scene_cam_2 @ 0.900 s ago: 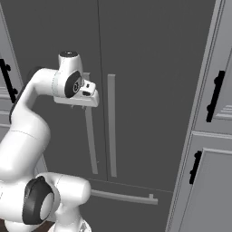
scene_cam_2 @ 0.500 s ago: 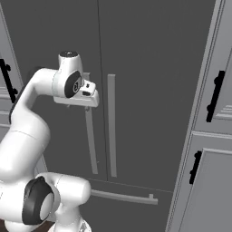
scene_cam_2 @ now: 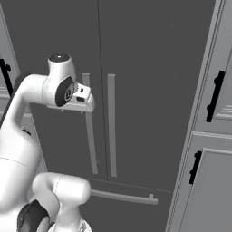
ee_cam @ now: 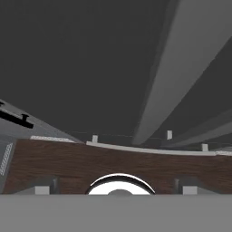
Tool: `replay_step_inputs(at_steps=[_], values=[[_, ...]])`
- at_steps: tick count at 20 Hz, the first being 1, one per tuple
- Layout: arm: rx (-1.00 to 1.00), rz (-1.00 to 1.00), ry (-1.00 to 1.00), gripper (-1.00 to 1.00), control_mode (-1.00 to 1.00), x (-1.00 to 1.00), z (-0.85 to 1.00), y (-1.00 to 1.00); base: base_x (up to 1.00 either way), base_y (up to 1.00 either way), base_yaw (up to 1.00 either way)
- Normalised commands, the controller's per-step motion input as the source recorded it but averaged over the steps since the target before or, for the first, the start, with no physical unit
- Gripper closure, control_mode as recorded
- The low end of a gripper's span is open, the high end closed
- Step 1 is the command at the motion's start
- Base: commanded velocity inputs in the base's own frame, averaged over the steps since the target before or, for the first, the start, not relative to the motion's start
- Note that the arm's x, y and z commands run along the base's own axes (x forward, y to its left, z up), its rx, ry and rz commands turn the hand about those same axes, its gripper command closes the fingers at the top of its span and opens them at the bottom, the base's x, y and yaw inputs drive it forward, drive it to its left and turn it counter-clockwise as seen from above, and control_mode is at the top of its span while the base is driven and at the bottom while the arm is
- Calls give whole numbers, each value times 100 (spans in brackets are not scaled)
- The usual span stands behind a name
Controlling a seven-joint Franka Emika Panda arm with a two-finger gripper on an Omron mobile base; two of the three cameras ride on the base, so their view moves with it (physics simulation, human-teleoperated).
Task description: Grab a lemon wedge from the fridge and one ice cube from the ice bowl, and put them in the glass of lemonade.
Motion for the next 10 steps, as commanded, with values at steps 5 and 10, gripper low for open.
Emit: replay_step_inputs(at_steps=[5, 10], values=[[0, 0, -9, -100, -100, -35, 0, 20, 0, 0, 0], [0, 0, -4, -100, -100, -15, 1, 7, 0, 0, 0]])
